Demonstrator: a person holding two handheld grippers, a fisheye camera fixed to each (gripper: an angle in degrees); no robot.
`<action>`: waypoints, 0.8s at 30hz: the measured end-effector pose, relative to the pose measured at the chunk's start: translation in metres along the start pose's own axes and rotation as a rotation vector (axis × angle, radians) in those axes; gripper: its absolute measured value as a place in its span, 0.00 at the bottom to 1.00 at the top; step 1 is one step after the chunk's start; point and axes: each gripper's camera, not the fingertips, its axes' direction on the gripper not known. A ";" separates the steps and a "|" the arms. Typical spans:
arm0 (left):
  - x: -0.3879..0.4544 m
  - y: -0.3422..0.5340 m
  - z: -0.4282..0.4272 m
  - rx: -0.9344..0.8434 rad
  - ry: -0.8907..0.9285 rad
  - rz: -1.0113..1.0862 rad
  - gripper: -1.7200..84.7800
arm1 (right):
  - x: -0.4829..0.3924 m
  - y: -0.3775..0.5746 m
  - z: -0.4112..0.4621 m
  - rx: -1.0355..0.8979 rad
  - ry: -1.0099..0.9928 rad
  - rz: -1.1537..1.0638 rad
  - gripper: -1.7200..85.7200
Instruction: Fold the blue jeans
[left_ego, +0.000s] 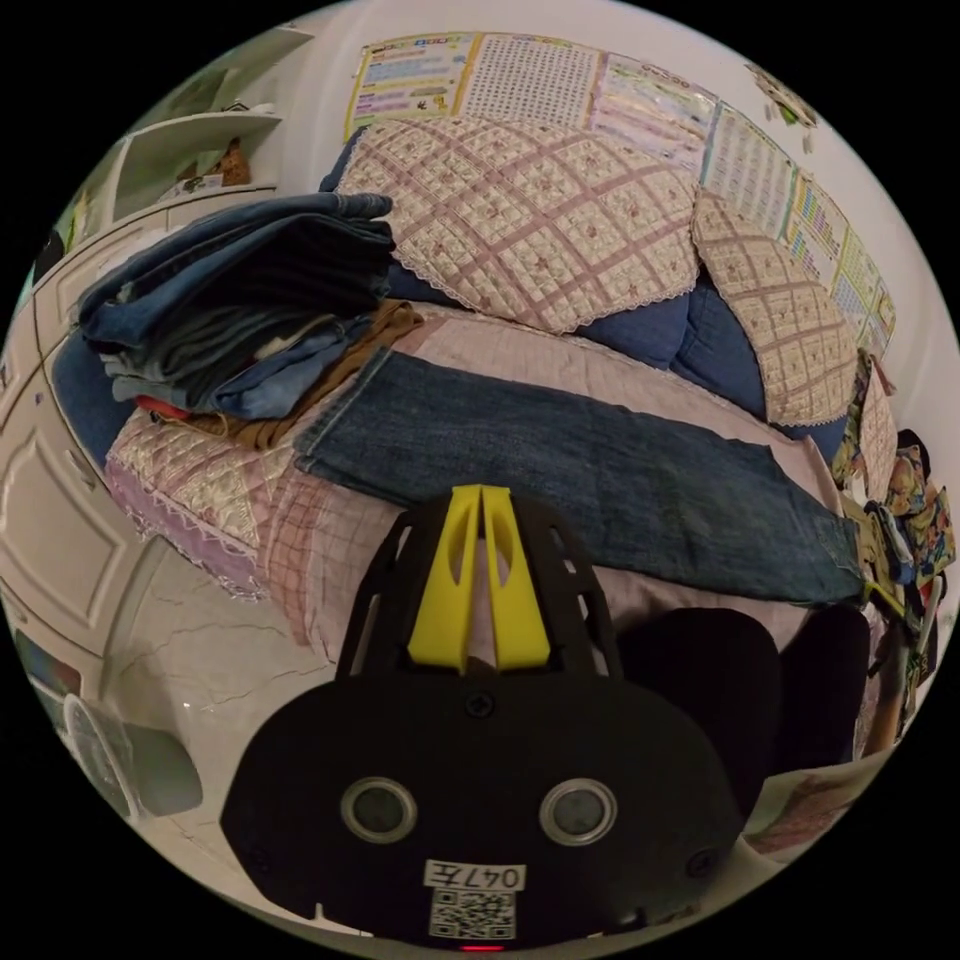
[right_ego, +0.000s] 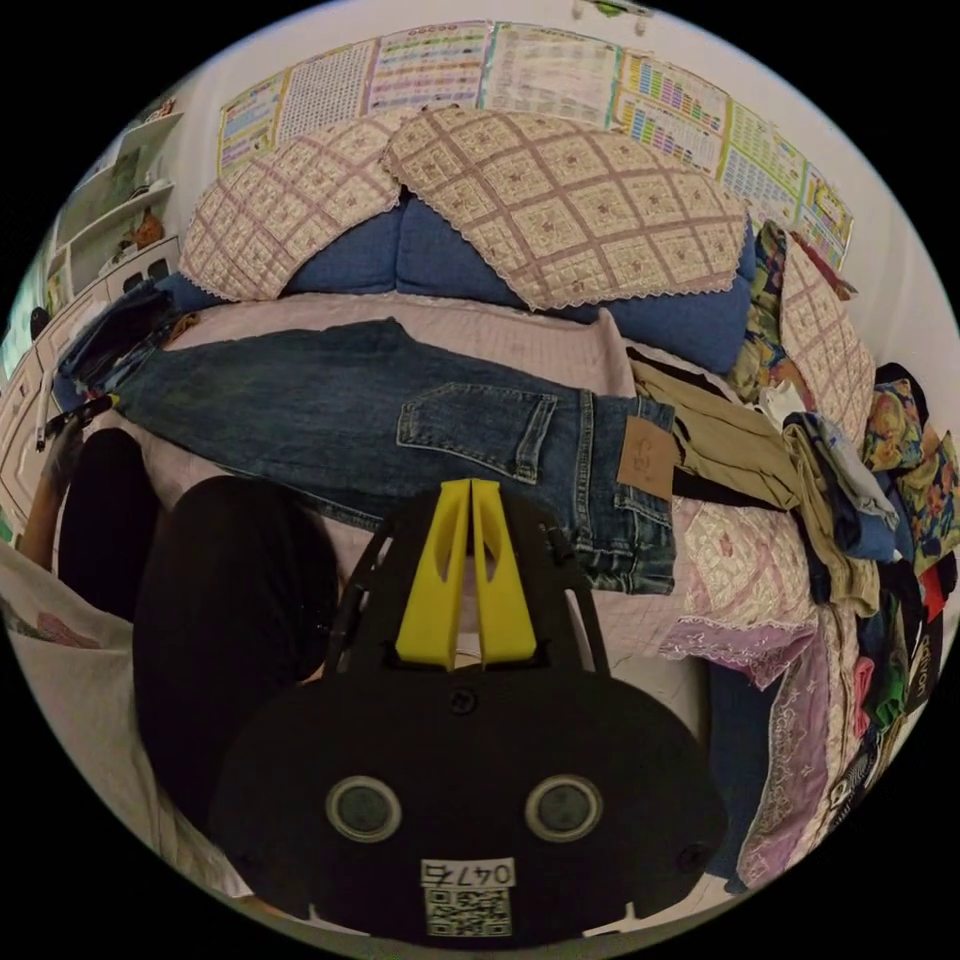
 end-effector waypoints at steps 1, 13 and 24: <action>0.007 0.000 0.000 -0.001 0.003 0.016 0.03 | -0.001 -0.003 -0.002 0.010 0.008 -0.007 0.01; 0.202 -0.003 0.016 -0.039 0.216 0.424 0.16 | 0.023 -0.063 -0.015 0.243 0.027 0.098 0.01; 0.305 0.042 0.042 -0.089 0.202 0.447 0.15 | -0.008 -0.017 0.010 0.072 0.022 -0.028 0.05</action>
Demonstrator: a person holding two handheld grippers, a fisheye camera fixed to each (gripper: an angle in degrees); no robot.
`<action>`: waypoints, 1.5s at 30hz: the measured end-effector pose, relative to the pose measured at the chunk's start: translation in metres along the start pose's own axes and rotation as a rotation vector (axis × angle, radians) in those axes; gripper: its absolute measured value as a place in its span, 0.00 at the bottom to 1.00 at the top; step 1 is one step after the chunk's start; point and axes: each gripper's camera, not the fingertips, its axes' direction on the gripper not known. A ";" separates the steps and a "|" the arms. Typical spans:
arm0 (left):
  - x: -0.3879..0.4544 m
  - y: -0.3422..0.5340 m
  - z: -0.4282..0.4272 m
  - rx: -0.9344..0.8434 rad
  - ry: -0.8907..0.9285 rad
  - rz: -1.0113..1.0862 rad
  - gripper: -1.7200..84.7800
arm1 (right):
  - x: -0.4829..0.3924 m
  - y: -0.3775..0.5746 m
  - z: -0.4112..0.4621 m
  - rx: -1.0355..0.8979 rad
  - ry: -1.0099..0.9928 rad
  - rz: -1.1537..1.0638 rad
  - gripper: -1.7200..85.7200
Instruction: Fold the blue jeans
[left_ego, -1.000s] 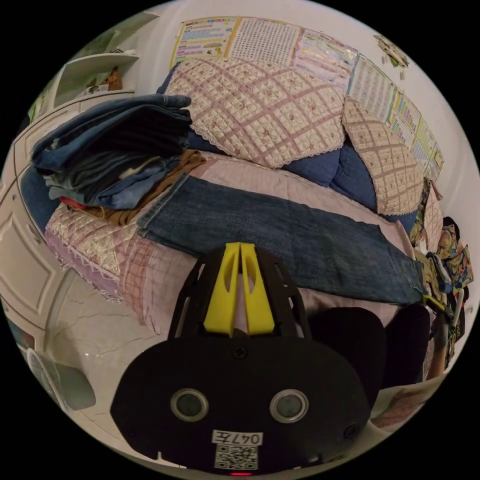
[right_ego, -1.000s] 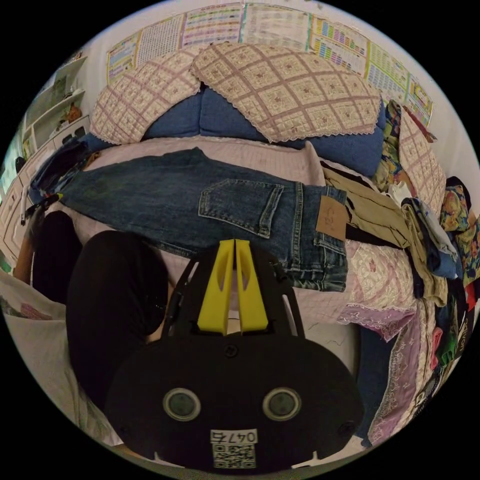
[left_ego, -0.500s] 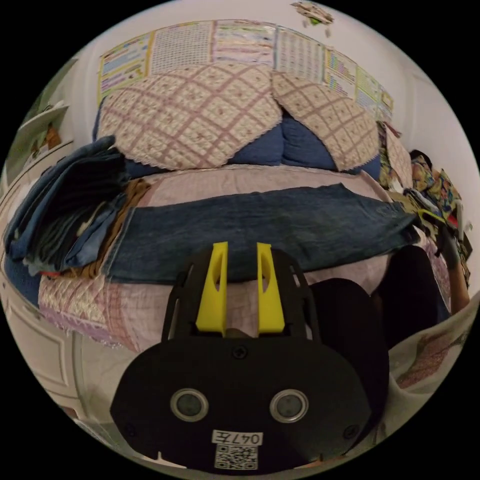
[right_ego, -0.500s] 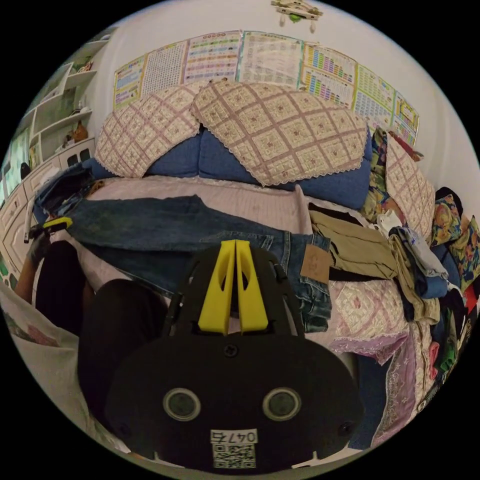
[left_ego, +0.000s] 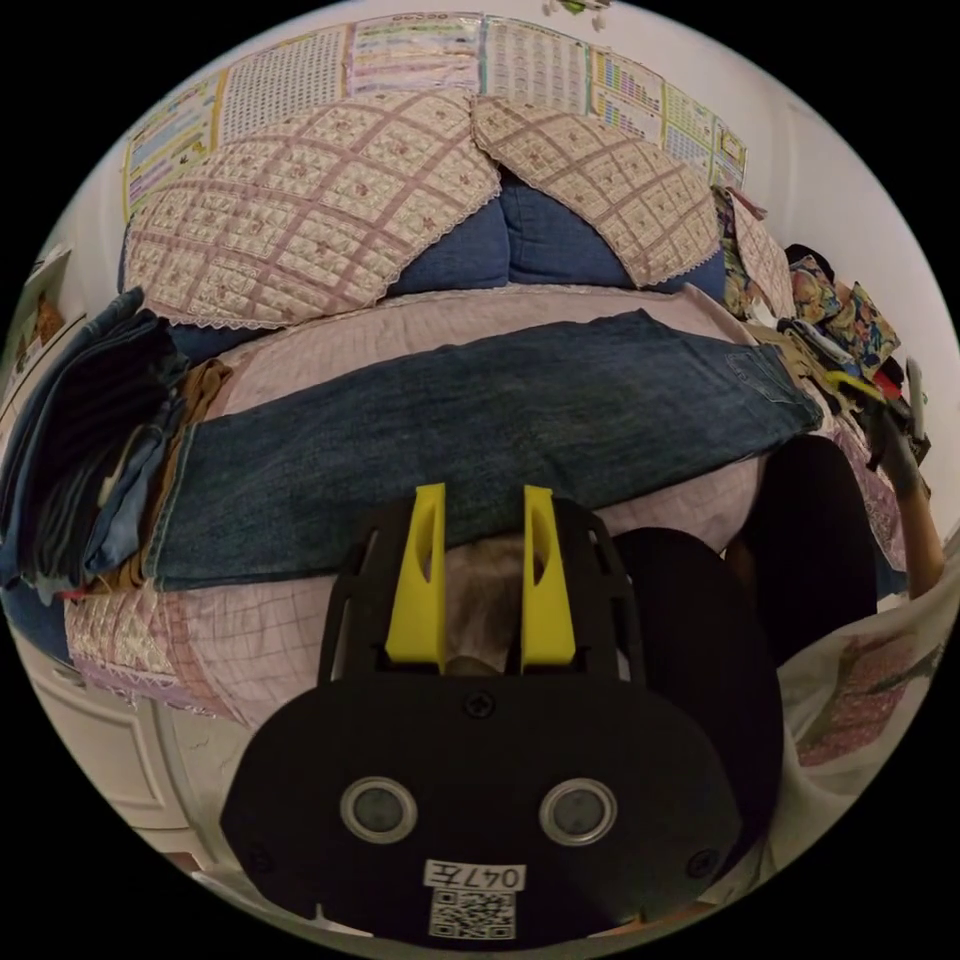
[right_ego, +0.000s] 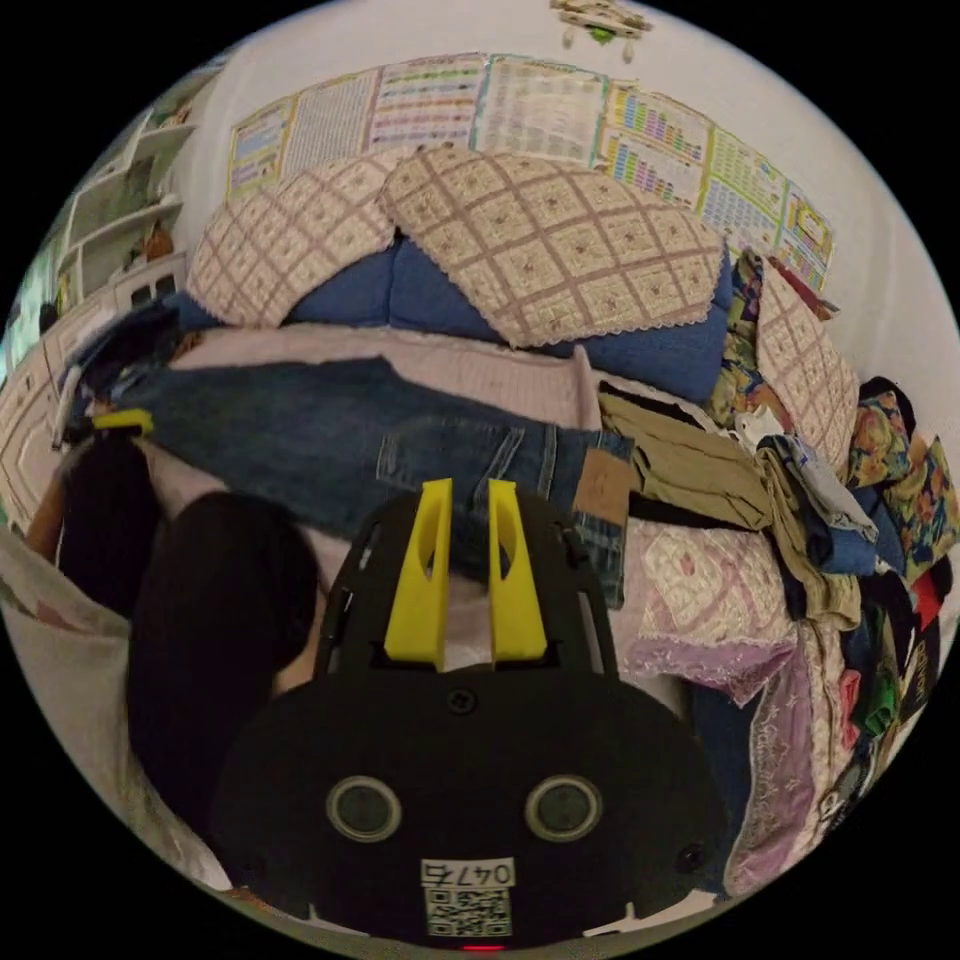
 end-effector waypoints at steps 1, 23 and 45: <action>0.004 0.000 0.002 -0.001 0.003 -0.001 0.15 | -0.012 0.009 0.008 -0.036 0.024 -0.041 0.05; 0.170 0.058 0.052 -0.003 -0.184 -0.020 0.15 | -0.056 -0.077 0.099 0.017 0.210 -0.149 0.03; 0.264 0.125 0.260 -0.056 -0.670 0.046 0.05 | 0.004 -0.212 0.210 0.218 0.063 0.062 0.02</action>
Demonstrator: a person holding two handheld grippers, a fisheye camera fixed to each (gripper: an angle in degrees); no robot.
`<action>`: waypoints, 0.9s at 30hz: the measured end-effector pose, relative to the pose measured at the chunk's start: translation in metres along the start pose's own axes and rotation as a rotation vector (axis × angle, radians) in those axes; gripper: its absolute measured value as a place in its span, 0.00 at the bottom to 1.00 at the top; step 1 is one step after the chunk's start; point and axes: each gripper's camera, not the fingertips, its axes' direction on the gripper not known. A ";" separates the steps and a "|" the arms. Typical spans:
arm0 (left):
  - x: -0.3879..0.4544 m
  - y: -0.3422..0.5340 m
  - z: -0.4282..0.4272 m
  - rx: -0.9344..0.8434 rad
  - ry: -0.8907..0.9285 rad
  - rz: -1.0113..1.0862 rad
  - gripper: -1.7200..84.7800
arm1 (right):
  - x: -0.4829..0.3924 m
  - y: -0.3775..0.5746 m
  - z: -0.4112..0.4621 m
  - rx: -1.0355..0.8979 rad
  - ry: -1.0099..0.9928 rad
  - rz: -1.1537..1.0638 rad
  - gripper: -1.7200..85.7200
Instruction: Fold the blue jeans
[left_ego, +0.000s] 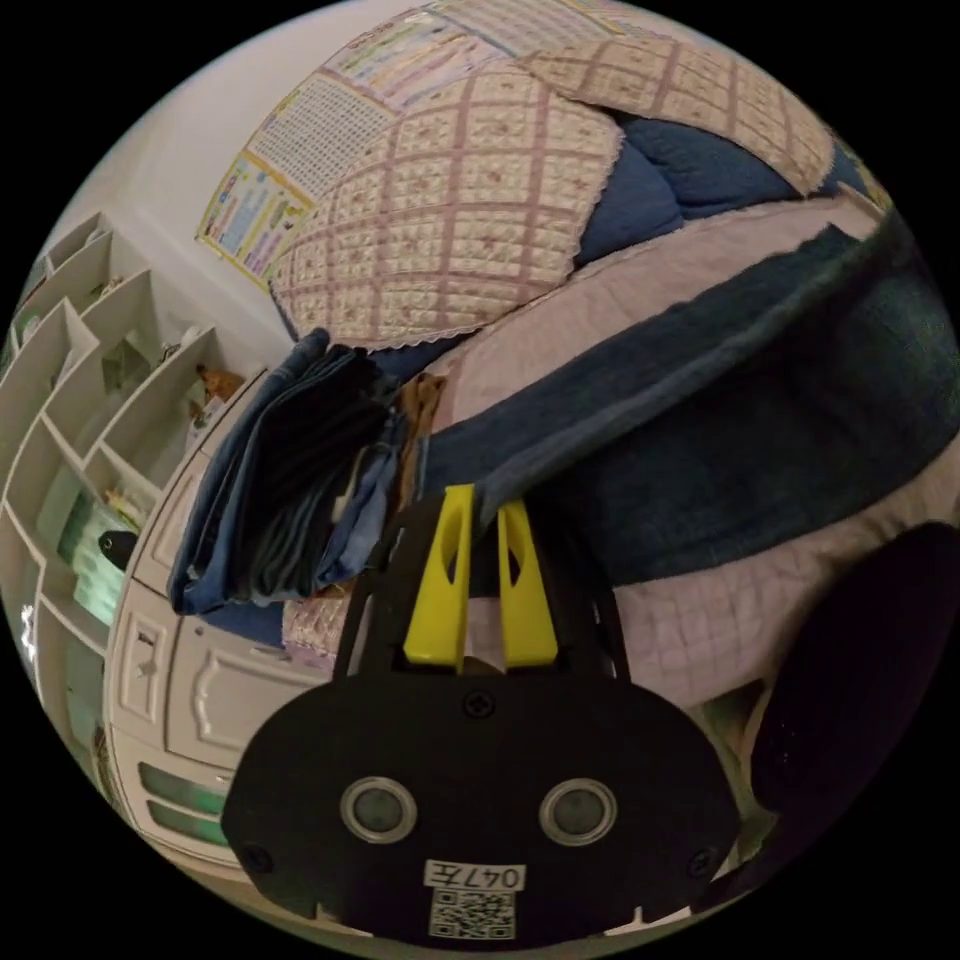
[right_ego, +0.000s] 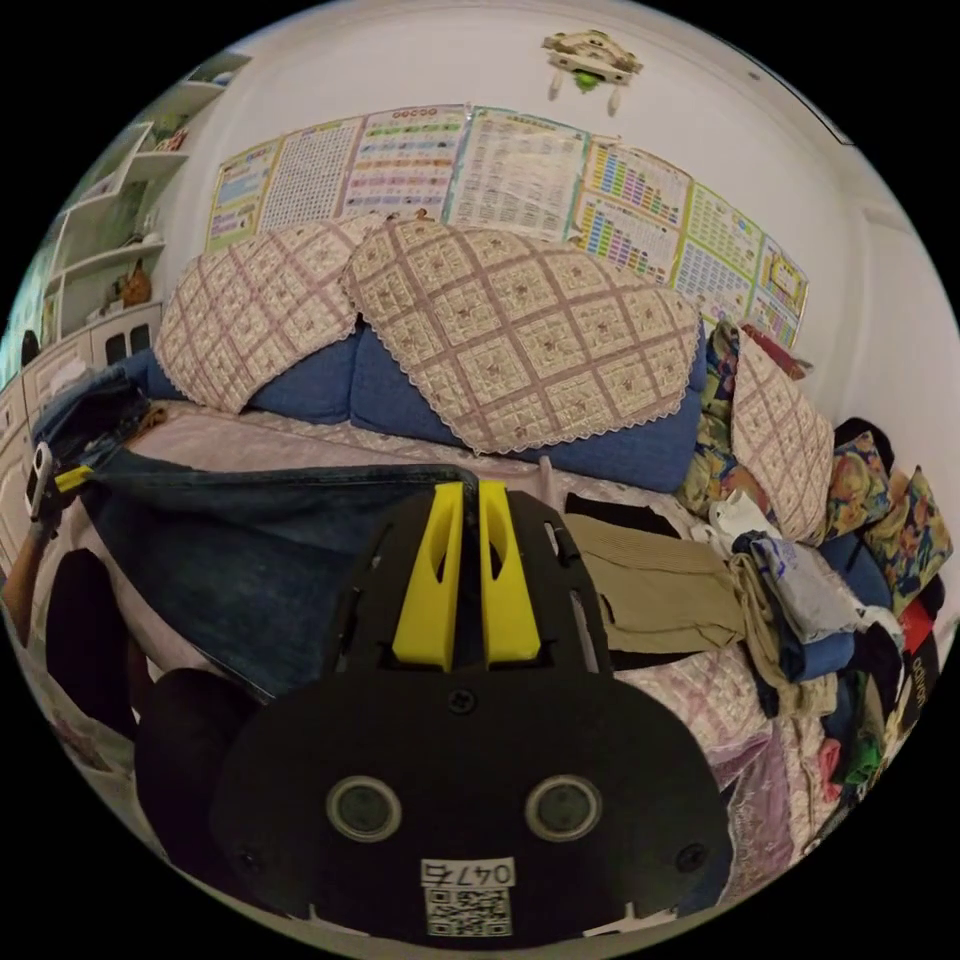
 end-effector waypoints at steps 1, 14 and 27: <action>-0.004 -0.004 0.003 0.018 0.028 -0.015 0.04 | 0.004 -0.006 0.013 0.005 -0.008 0.020 0.02; 0.113 -0.237 0.336 -0.179 0.107 0.075 0.02 | -0.006 -0.105 0.339 -0.276 0.237 -0.041 0.02; 0.164 -0.107 0.552 -0.321 0.126 -0.236 0.16 | 0.007 -0.063 0.499 -0.493 0.057 0.077 0.03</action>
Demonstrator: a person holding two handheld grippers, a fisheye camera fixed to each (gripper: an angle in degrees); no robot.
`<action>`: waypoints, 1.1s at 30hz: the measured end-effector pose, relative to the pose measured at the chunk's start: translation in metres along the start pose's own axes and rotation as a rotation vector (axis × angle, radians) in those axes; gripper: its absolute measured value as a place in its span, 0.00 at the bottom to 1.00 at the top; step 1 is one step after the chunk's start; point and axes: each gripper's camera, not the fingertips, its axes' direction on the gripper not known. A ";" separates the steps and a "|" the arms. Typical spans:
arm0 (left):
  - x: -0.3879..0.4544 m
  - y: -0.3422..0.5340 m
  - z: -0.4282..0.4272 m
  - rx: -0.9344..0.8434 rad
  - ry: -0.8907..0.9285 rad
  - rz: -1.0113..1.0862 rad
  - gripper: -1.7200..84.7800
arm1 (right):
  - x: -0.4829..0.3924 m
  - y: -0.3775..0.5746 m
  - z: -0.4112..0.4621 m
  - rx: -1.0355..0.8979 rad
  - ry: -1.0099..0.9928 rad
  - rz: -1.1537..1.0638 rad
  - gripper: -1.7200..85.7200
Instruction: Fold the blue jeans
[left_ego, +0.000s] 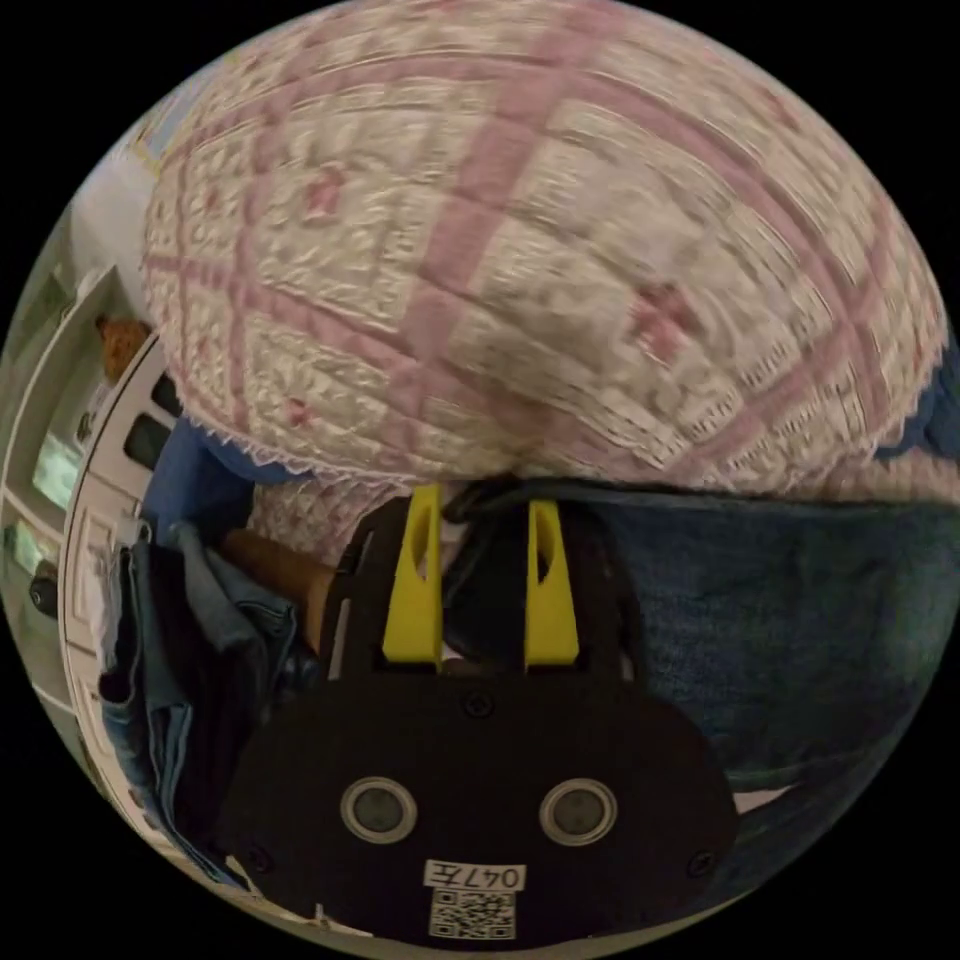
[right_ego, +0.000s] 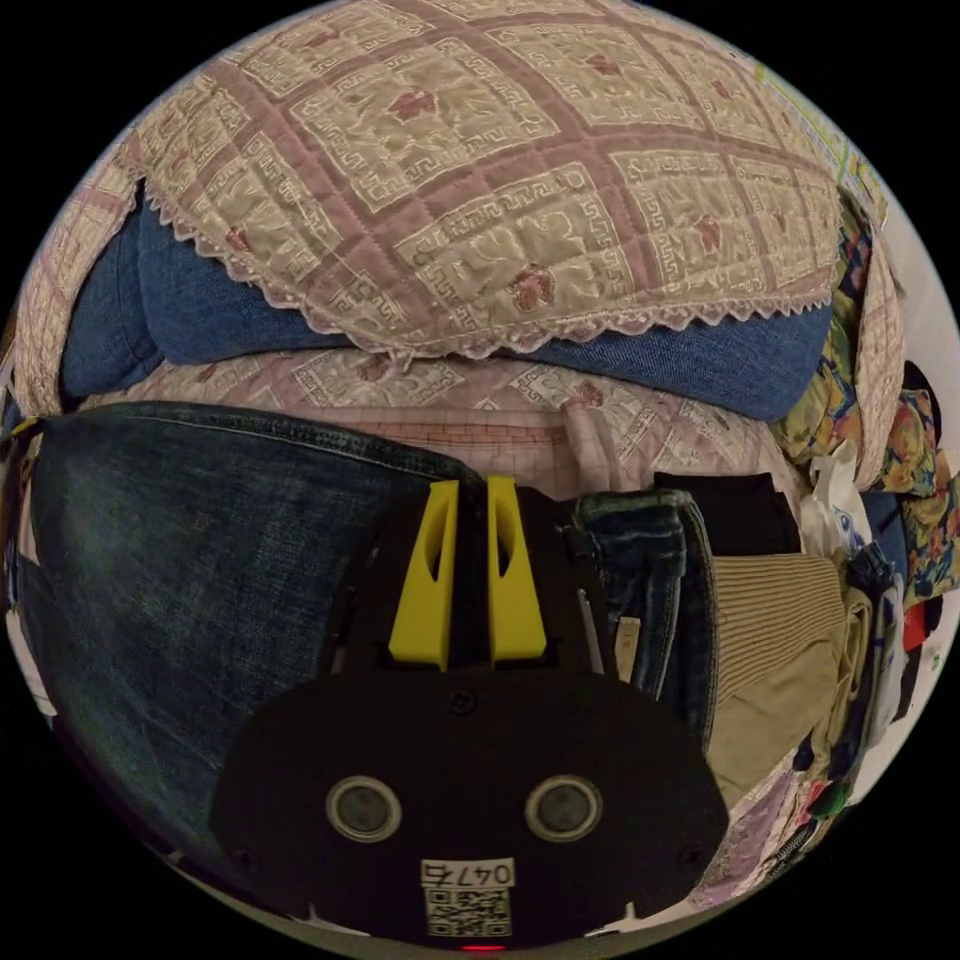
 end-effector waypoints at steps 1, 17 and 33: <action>-0.009 0.004 0.005 -0.010 0.004 -0.019 0.16 | -0.006 -0.002 0.004 -0.005 0.025 -0.013 0.03; -0.172 0.239 0.012 0.021 0.403 -0.161 0.02 | -0.046 0.029 -0.142 0.179 -0.266 -0.003 0.15; -0.227 0.320 0.205 -0.036 0.685 -0.617 0.06 | -0.177 0.255 -0.228 0.285 -0.800 0.000 0.11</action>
